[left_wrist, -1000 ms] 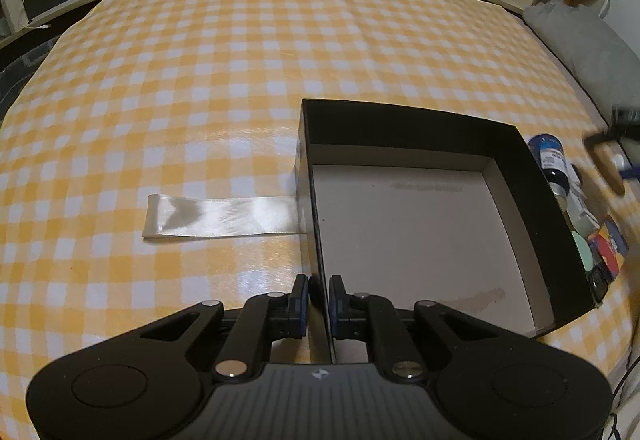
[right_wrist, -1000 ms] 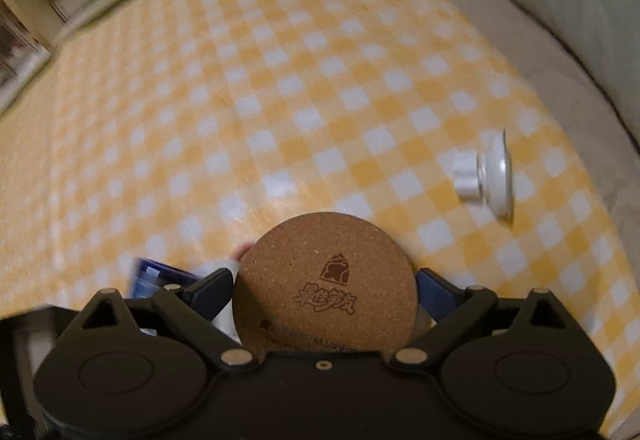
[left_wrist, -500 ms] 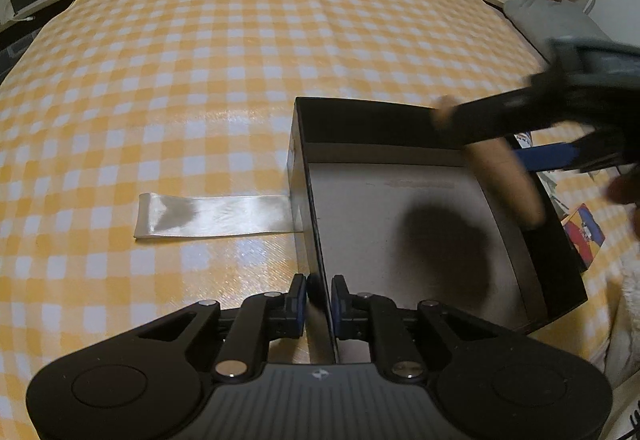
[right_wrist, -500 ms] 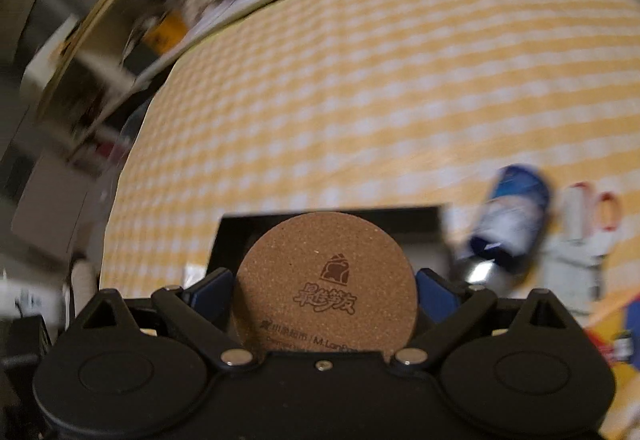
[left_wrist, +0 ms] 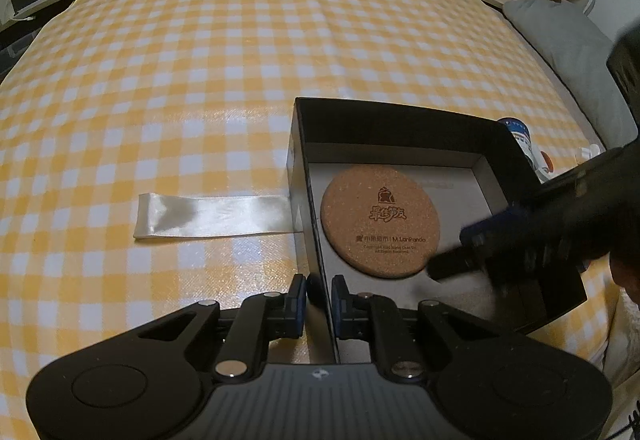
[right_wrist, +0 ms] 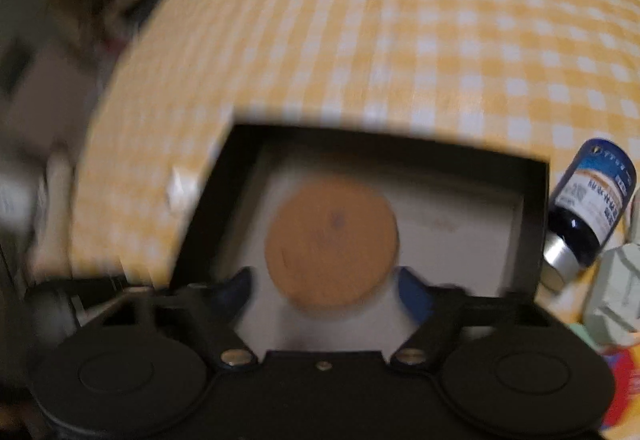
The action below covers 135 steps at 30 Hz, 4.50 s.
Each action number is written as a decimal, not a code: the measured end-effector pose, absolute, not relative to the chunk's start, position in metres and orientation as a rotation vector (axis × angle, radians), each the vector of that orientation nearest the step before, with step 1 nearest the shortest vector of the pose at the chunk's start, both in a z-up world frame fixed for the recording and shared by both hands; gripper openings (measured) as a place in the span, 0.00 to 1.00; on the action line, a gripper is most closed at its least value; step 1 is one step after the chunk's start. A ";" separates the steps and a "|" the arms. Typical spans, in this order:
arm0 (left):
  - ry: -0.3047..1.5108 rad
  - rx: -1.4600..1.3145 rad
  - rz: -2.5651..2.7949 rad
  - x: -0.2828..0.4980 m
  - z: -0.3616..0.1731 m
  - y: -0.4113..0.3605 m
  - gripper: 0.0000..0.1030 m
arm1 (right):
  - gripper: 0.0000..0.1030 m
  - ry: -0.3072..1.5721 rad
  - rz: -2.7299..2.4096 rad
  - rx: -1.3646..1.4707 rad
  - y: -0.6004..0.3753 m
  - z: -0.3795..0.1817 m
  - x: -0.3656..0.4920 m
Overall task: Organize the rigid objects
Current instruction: 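Carry the cork coaster into the black box and open the right gripper, then move the right gripper to the colourful card box and grasp it, then lower the colourful card box into the black box and release it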
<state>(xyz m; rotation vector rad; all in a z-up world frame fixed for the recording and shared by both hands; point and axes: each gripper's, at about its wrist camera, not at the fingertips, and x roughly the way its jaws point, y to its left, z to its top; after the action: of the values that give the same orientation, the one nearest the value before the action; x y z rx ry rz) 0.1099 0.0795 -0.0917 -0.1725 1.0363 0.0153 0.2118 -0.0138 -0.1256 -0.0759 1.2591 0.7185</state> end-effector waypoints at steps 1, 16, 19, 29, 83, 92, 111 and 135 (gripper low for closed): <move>1.036 -0.169 0.014 0.107 -0.090 0.081 0.14 | 0.43 1.265 0.728 -0.151 -0.010 -0.128 0.208; 1.022 -0.146 0.004 0.104 -0.089 0.079 0.13 | 0.28 1.079 0.816 -0.375 0.017 -0.141 0.188; 1.022 -0.144 0.003 0.104 -0.089 0.078 0.13 | 0.28 1.092 0.823 -0.329 0.013 -0.138 0.189; 1.011 -0.145 0.017 0.104 -0.090 0.078 0.12 | 0.51 0.988 0.743 -0.106 -0.040 -0.078 0.198; 0.982 -0.117 0.092 0.100 -0.087 0.077 0.08 | 0.86 1.320 0.430 -0.252 -0.182 -0.174 0.243; 0.987 -0.117 0.091 0.100 -0.088 0.078 0.08 | 0.86 1.118 0.426 0.031 -0.203 -0.090 0.239; 0.992 -0.142 0.091 0.102 -0.087 0.081 0.08 | 0.86 1.259 0.665 0.264 -0.055 -0.095 0.186; 0.994 -0.162 0.082 0.099 -0.084 0.081 0.11 | 0.04 1.207 0.635 -0.260 -0.011 -0.110 0.170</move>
<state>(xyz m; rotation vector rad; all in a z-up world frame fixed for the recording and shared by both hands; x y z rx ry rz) 0.0993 0.0807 -0.0841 -0.1616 0.9936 0.0819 0.1700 -0.0107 -0.1101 -0.2596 1.2074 0.6350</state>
